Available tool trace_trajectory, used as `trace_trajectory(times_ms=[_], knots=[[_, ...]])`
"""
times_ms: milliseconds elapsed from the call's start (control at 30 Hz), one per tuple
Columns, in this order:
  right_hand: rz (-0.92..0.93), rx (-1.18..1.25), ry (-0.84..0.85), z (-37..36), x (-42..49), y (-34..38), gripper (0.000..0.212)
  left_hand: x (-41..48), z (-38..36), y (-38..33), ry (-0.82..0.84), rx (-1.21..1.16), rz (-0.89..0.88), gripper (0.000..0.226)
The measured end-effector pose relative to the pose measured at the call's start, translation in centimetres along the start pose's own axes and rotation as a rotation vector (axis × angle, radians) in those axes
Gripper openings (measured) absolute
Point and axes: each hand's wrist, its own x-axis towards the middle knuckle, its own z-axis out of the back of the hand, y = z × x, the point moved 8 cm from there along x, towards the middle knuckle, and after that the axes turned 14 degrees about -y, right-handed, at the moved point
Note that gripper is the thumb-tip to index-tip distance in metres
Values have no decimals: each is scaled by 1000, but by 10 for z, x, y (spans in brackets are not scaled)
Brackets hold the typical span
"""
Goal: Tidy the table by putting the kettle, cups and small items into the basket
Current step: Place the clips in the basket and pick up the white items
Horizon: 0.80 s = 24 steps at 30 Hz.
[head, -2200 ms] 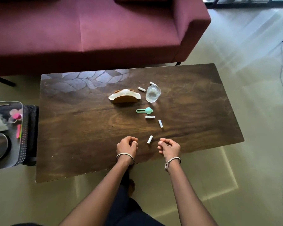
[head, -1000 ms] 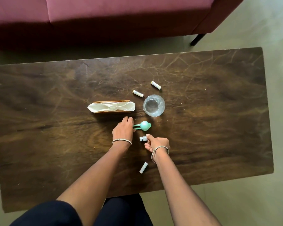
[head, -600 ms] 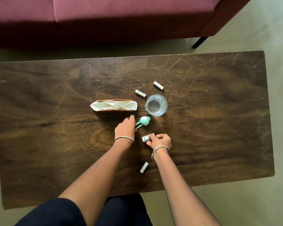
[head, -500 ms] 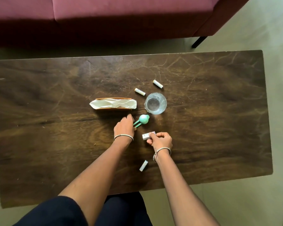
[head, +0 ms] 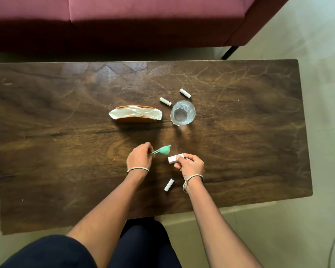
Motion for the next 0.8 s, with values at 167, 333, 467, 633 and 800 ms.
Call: trace_trajectory(times_ms=[167,333,467,633,800], knots=[[24,47,72,14,-26,-3,19,-47,19,38,-33,-89,114,14],[33,119,134,32,-71,-16,15,-96,48,61,-82,-219,197,15],[-3,193,162,47,-110,-32,9,-137,76,78,-128,-289,207,15],[-44,301,297,65,-172,-51,12,-202,110,111,-156,-478,270,11],[-5,276,445,68,-240,-71,36,-264,132,150,-105,-1040,545,15]])
